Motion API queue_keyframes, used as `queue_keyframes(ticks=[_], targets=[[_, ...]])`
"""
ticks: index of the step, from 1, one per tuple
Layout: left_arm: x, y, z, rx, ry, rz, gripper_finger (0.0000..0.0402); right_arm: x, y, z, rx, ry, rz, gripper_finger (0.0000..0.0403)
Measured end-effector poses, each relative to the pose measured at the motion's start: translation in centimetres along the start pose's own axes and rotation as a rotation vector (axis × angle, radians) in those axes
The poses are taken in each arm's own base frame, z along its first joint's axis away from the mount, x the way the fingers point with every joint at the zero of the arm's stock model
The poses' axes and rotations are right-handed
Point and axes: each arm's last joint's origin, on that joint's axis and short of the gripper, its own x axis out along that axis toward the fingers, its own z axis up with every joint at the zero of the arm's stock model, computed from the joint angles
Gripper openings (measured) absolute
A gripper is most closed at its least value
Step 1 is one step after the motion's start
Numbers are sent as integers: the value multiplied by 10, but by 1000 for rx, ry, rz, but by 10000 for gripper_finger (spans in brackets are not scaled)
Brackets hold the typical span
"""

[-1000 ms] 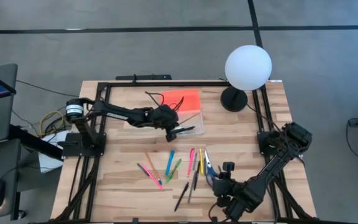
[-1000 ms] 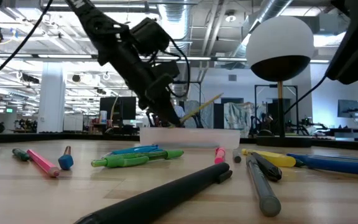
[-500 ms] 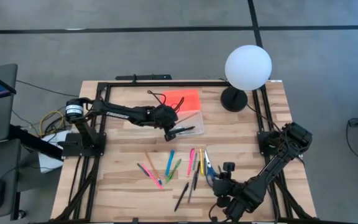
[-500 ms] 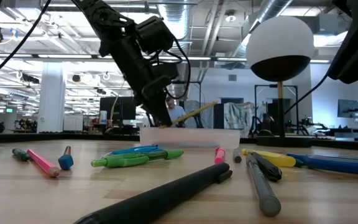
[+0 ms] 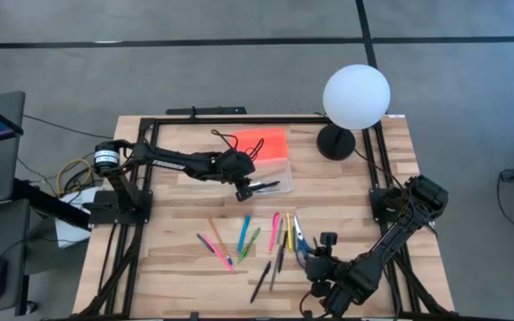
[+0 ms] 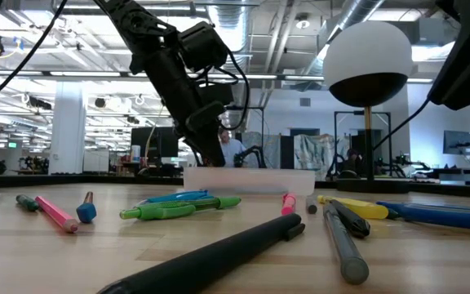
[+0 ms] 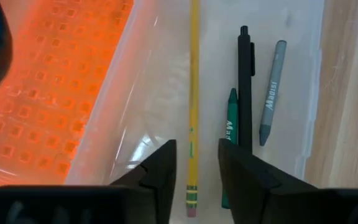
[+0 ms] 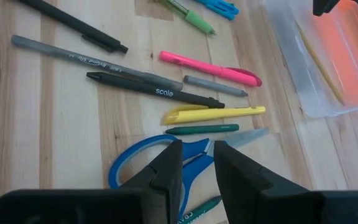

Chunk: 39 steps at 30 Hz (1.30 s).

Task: Pick & place school supplies into a supply box
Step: Put the blue scissors into the supply box

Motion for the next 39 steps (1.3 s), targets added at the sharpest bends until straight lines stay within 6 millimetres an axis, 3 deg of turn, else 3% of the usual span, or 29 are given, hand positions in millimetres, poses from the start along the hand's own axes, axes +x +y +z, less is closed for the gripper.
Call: queue_keyframes(ticks=[5, 10, 18, 26, 32, 39], targets=[[0, 0, 0, 11, 0, -7, 146, 0, 0, 0, 13, 0, 0, 87], [-5, -10, -1, 67, 8, -26, 149, 6, -5, 4, 185, 11, -16, 87], [-57, -38, -9, 200, 52, -40, 137, 21, -16, 12, 422, 158, 24, 87], [-102, -73, -39, 313, 57, 38, 133, 32, -22, 20, 563, 266, 88, 87], [-121, -91, -57, 348, 6, 76, 133, 48, -18, 22, 600, 354, 138, 87], [-126, -105, -74, 400, -15, 102, 133, 61, -13, 13, 699, 474, 82, 88]])
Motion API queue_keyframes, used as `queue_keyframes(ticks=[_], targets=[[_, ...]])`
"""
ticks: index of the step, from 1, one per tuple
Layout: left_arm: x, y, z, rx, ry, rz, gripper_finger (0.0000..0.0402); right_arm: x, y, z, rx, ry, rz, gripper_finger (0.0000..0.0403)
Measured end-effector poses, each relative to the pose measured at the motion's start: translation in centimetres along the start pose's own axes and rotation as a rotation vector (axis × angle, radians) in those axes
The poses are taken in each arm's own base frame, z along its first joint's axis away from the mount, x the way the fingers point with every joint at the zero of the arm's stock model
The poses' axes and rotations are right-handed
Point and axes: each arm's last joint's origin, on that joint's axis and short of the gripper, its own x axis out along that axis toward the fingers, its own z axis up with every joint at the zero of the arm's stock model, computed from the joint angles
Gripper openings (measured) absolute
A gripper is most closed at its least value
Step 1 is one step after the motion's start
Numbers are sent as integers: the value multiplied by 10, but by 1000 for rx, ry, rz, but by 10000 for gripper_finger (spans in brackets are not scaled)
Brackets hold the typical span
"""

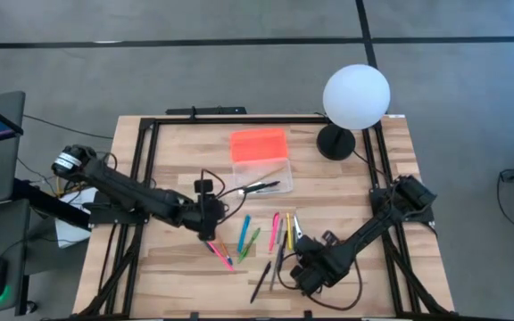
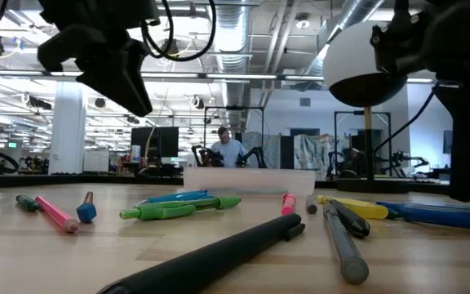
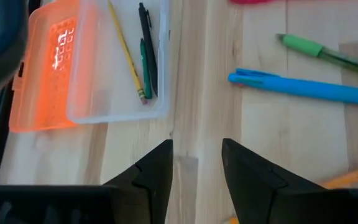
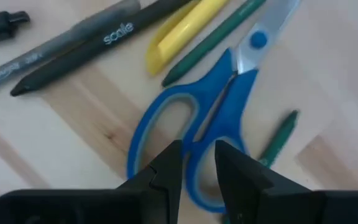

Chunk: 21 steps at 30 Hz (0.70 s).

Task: Pick & place school supplies into a supply box
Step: Put the blue scissors into the supply box

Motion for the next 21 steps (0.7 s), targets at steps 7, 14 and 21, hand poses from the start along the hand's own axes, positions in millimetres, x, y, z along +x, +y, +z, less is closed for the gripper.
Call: queue_keyframes(ticks=[7, 14, 21], targets=[[-3, -4, -1, 1, -9, 4, 133, 0, 0, 0, 20, 7, 0, 89], [-3, -4, -1, -10, -8, 0, 133, 1, 3, 1, 5, 15, 28, 89], [-3, -4, -1, -11, -8, -1, 133, 1, 4, 1, -15, 30, 48, 89]])
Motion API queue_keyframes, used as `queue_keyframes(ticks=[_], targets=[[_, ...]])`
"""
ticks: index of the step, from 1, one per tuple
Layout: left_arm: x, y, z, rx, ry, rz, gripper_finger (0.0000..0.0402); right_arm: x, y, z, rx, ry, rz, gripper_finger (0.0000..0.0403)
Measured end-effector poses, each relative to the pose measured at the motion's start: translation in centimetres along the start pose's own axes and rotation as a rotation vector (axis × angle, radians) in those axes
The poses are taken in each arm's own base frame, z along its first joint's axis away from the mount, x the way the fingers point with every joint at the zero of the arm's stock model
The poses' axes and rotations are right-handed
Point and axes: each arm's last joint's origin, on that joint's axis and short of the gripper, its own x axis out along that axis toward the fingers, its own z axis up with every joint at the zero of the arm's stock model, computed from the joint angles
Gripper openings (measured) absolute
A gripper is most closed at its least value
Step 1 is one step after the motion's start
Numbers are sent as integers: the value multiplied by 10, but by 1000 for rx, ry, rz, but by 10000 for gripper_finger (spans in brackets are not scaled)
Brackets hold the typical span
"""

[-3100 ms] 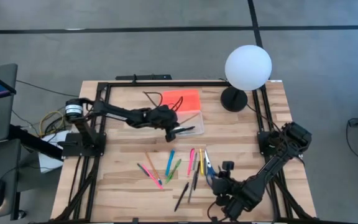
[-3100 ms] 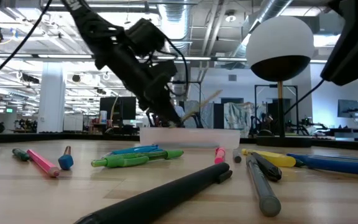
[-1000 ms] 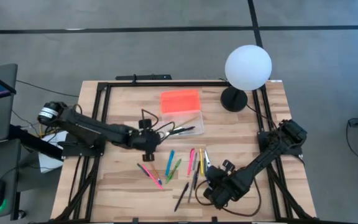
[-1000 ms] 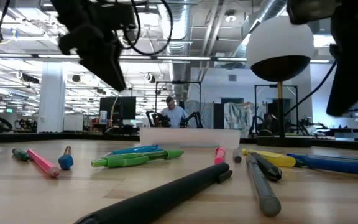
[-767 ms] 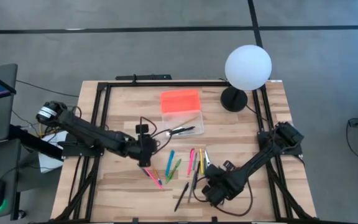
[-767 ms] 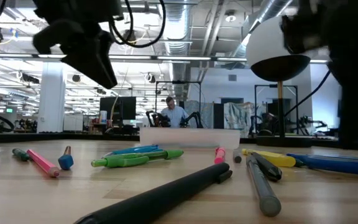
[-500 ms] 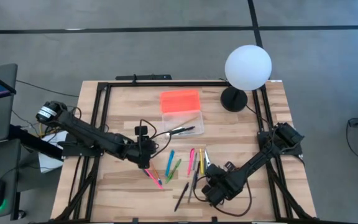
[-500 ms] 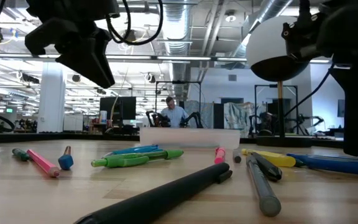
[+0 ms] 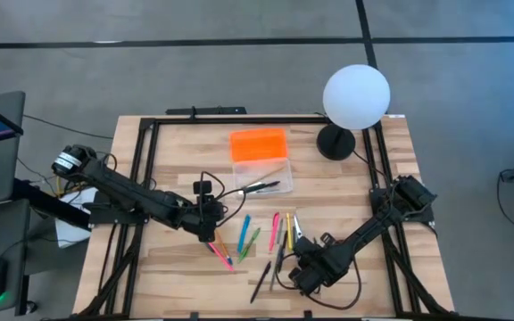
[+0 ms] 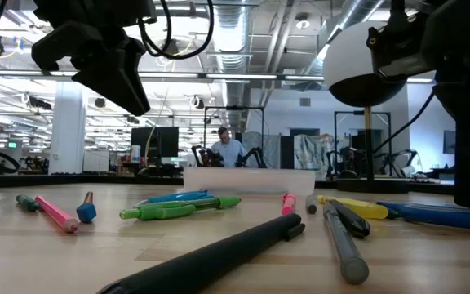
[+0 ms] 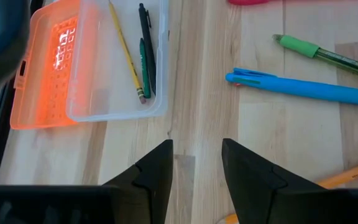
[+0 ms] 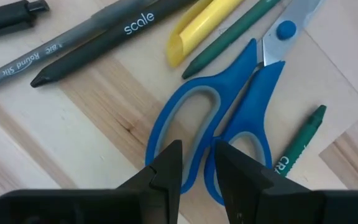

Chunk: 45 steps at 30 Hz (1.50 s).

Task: Pick & place school supplies into a supply box
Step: Put the blue scissors into the supply box

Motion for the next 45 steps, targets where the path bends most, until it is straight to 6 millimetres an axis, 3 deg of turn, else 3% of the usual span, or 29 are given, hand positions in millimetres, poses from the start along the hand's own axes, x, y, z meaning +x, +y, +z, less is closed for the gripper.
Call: queue_keyframes(ticks=[14, 23, 27, 39, 45], targets=[[0, 0, -2, 10, 16, 4, 133, 0, -2, 0, -42, 31, -13, 94], [0, 0, -2, 9, 15, 4, 133, 2, -5, 6, -30, 57, -22, 208], [0, 0, -1, 9, 15, 4, 133, 3, -5, 9, -13, 60, -23, 237], [0, 0, -1, 3, 14, 4, 133, 3, -1, 9, -2, 63, 16, 194], [0, 0, -1, -10, 13, 4, 133, 17, 4, 6, -8, 97, 10, 171]])
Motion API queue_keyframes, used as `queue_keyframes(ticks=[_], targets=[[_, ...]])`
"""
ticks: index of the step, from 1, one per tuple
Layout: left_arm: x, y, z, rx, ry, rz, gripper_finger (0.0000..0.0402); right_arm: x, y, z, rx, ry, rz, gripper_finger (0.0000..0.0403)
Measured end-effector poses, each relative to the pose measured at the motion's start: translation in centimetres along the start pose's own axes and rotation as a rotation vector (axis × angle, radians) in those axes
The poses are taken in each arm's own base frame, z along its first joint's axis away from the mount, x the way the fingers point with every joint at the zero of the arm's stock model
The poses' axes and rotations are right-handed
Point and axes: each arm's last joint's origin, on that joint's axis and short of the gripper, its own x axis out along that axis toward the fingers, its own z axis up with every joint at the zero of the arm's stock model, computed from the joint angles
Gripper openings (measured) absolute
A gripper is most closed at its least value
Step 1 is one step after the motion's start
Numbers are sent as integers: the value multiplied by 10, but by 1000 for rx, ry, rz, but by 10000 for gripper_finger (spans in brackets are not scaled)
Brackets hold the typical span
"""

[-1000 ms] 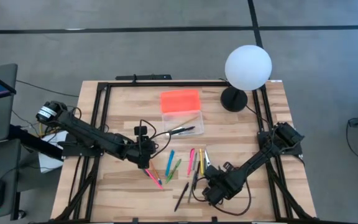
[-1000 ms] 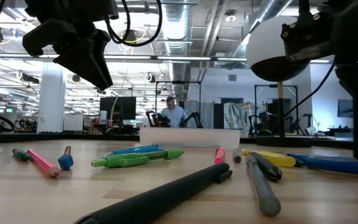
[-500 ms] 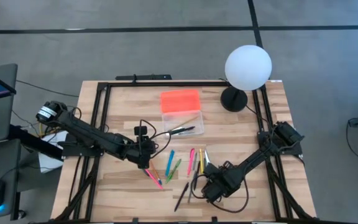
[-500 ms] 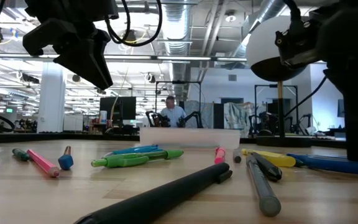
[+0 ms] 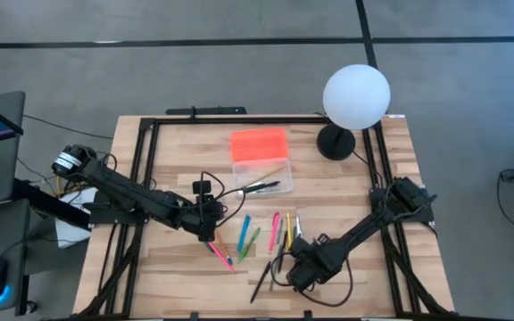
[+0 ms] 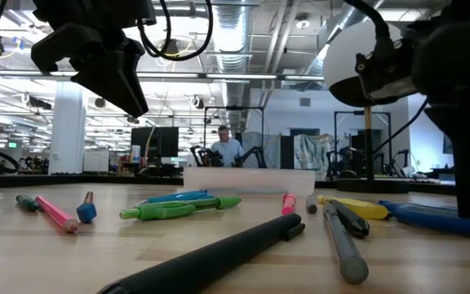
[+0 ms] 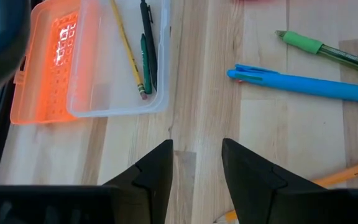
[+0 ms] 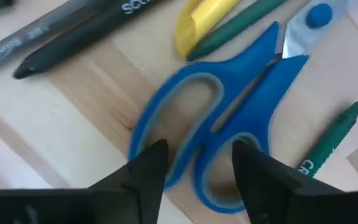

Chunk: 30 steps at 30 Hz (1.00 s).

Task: Pick & place school supplies into a supply box
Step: Put the blue scissors into the supply box

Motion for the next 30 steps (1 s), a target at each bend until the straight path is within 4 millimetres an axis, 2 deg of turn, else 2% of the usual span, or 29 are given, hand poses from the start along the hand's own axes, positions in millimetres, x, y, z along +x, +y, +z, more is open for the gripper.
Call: queue_keyframes(ticks=[4, 9, 19, 30], targets=[[0, 0, 0, -1, 0, 0, 133, 8, 1, -1, -16, 24, -22, 164], [0, 0, 0, -1, -1, 0, 133, 8, 0, -1, -18, 29, -30, 149], [0, 0, 0, -2, -1, 0, 133, 9, -1, -1, -20, 12, -42, 73], [0, 0, 0, -2, -1, 0, 133, 9, -2, -1, -23, -10, -55, 76]])
